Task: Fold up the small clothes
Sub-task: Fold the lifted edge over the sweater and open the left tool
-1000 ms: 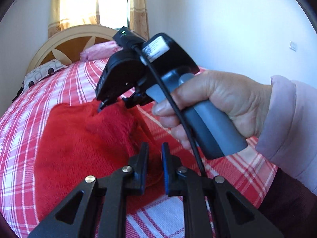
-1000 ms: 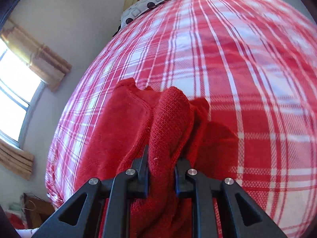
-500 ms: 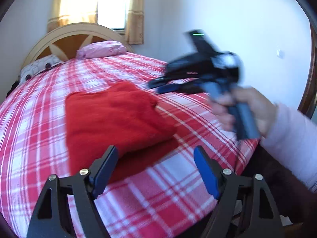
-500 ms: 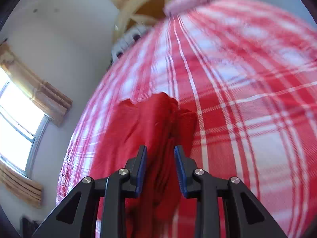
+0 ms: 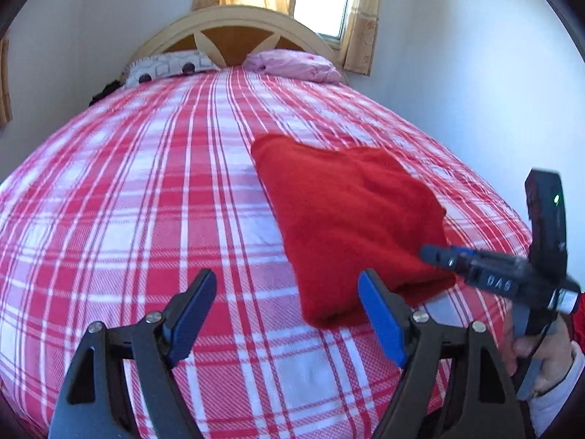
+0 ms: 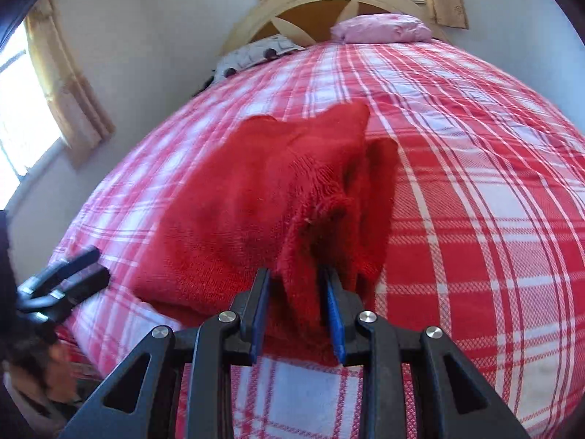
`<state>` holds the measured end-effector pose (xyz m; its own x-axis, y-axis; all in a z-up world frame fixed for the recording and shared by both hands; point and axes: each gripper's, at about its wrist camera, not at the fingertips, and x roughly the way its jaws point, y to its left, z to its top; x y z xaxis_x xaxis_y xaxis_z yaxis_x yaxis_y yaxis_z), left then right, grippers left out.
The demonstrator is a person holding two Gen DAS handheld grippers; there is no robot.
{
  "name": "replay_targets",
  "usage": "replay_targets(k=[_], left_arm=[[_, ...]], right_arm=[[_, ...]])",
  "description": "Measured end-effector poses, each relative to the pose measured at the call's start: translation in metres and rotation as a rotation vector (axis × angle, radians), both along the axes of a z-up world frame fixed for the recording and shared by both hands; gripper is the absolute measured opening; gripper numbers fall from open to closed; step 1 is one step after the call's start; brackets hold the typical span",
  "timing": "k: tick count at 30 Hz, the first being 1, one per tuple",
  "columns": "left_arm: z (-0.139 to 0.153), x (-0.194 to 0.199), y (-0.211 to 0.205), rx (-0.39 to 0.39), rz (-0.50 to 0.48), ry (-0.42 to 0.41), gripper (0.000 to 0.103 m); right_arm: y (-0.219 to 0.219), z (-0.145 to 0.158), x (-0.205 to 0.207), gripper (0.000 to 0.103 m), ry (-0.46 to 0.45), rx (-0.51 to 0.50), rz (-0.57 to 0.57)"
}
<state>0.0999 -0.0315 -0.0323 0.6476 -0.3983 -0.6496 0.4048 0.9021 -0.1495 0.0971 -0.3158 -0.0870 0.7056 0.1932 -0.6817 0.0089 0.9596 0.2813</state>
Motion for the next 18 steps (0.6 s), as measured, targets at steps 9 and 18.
replay_targets(k=[9, 18], left_arm=[[-0.002, 0.035, 0.001, 0.005, -0.003, 0.005, 0.082], [-0.018, 0.060, -0.026, 0.101, -0.003, 0.013, 0.082]], right_arm=[[-0.008, -0.012, -0.019, 0.005, 0.052, 0.361, 0.057], [-0.047, -0.043, -0.037, 0.004, 0.076, 0.518, -0.032]])
